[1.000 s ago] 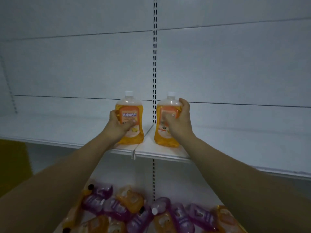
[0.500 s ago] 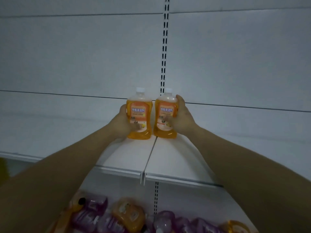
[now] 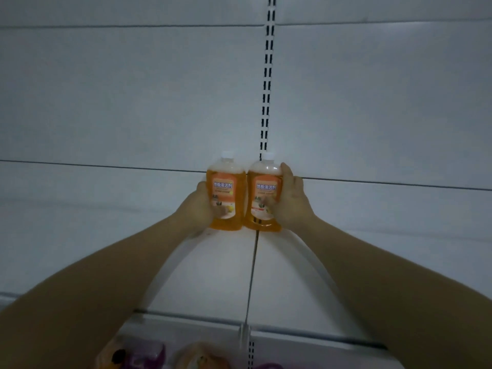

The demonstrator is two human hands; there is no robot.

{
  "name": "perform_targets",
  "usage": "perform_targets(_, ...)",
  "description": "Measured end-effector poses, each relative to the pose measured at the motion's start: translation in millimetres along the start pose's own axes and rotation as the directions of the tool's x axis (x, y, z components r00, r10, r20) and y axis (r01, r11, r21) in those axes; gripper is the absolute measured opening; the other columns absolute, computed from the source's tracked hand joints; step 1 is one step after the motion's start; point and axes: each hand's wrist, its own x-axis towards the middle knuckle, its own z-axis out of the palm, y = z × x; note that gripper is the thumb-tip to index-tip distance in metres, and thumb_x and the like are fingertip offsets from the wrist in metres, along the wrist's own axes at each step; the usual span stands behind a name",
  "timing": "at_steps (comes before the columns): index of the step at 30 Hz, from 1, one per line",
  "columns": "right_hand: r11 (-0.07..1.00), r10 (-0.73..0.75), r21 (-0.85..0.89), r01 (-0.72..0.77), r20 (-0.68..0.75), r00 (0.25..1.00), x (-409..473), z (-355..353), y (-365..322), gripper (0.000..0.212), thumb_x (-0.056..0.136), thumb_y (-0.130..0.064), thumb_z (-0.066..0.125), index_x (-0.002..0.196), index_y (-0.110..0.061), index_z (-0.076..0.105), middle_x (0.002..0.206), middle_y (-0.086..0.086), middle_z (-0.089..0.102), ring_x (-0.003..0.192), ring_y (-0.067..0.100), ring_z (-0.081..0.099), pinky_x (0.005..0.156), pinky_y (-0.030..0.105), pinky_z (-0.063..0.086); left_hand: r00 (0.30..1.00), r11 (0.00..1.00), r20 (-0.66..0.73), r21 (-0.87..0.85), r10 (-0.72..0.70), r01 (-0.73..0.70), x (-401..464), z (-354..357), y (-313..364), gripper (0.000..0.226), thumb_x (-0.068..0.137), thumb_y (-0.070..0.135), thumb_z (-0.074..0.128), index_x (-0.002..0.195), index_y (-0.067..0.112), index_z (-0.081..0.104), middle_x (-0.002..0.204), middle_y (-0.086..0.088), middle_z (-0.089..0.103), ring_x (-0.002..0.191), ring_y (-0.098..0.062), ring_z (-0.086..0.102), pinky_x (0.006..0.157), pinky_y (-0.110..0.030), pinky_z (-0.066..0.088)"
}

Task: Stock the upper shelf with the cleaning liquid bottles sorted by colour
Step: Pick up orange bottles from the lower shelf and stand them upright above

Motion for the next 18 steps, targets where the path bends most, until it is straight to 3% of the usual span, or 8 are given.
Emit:
perform_targets(3,1.000,0.016,-0.024,-0.017,-0.006,1.000,-0.6,4.4,-5.1,0.086,0.091,-0.023,0.063,0.153,-0.023,0.003,0.142,0.012,0.028,0.120,0.028,0.048,0.089,0.029,0.039,0.999,1.000,0.045,0.000,-0.011,0.011,1.6,-1.7,-3.8,0.073,0.084,0.031,0.070,0.140,0.019,0.025,0.125,0.003,0.051,0.107,-0.017,0.050,0.089,-0.031,0.042)
perform_targets(6,0.997,0.069,-0.029,-0.069,0.000,0.998,-1.6,6.1,-11.5,0.091,0.089,-0.026,0.064,0.153,-0.027,-0.001,0.141,0.008,0.034,0.120,0.026,0.049,0.097,0.037,0.044,0.996,0.999,0.087,0.041,-0.023,0.019,-2.5,-4.5,-5.7,0.079,0.084,0.039,0.067,0.144,0.025,0.019,0.135,0.001,0.049,0.118,-0.022,0.051,0.098,-0.036,0.043)
perform_targets(10,0.994,0.106,-0.034,-0.105,0.049,0.993,-4.5,0.7,-15.1,0.107,0.075,-0.046,0.072,0.146,-0.043,-0.008,0.135,0.002,0.046,0.115,0.025,0.054,0.095,0.048,0.048,0.984,0.990,0.176,0.136,-0.006,-0.018,-22.9,-13.0,2.6,0.086,0.081,0.041,0.070,0.146,0.026,0.016,0.125,0.008,0.049,0.105,-0.015,0.051,0.087,-0.027,0.041)
perform_targets(14,0.988,0.119,-0.106,-0.114,0.039,0.992,-21.4,-12.5,-32.0,0.101,0.074,-0.055,0.070,0.149,-0.029,0.008,0.142,0.005,0.040,0.124,0.028,0.050,0.100,0.046,0.046,0.965,0.970,0.255,0.213,0.058,-0.114,-54.0,-22.9,14.9,0.064,0.089,0.030,0.062,0.143,0.027,0.027,0.122,0.006,0.050,0.096,-0.007,0.046,0.080,-0.017,0.036)
perform_targets(16,0.975,0.130,-0.188,-0.117,0.063,0.989,-37.7,-23.3,-46.8,0.092,0.084,-0.050,0.066,0.152,-0.023,0.011,0.148,0.009,0.032,0.132,0.030,0.040,0.104,0.041,0.039,0.956,0.963,0.286,0.230,0.068,-0.137,-70.0,-29.4,21.1,0.060,0.089,0.031,0.062,0.142,0.028,0.032,0.130,0.007,0.051,0.103,-0.009,0.049,0.086,-0.018,0.038)
perform_targets(18,0.961,0.129,-0.254,-0.108,0.068,0.989,-53.2,-33.4,-56.7,0.079,0.087,-0.048,0.063,0.150,-0.023,0.022,0.143,0.010,0.038,0.130,0.030,0.042,0.101,0.039,0.038,0.948,0.947,0.307,0.268,0.087,-0.174,-85.5,-35.1,27.9,0.056,0.089,0.033,0.061,0.140,0.025,0.038,0.138,0.002,0.049,0.116,-0.017,0.050,0.093,-0.025,0.037)
